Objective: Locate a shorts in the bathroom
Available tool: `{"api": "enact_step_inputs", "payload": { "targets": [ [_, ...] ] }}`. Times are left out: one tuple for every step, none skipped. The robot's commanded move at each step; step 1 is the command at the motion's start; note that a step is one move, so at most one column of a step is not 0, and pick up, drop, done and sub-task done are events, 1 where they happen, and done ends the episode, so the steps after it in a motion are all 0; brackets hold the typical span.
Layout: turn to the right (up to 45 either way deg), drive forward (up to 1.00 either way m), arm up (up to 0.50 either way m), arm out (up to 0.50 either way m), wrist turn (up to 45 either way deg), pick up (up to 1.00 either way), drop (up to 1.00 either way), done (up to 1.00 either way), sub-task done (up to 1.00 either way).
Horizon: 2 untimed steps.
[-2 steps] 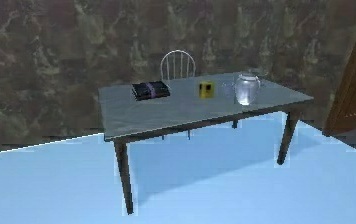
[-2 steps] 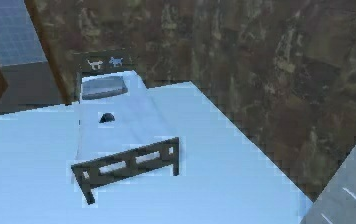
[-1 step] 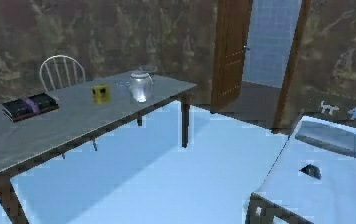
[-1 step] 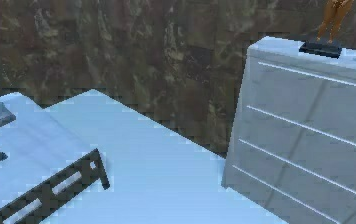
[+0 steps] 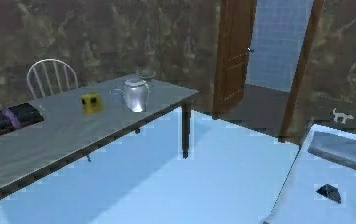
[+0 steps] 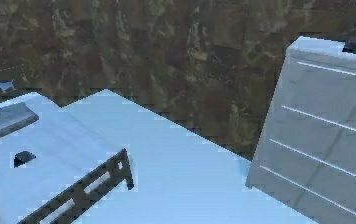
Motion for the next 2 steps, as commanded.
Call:
{"api": "enact_step_inputs", "payload": {
  "targets": [
    [6.0, 0.0, 0.0, 0.0, 0.0, 0.0, 0.0, 0.0, 0.0],
    [0.0, 0.85, 0.0, 0.0, 0.0, 0.0, 0.0, 0.0, 0.0]
  ]
}}
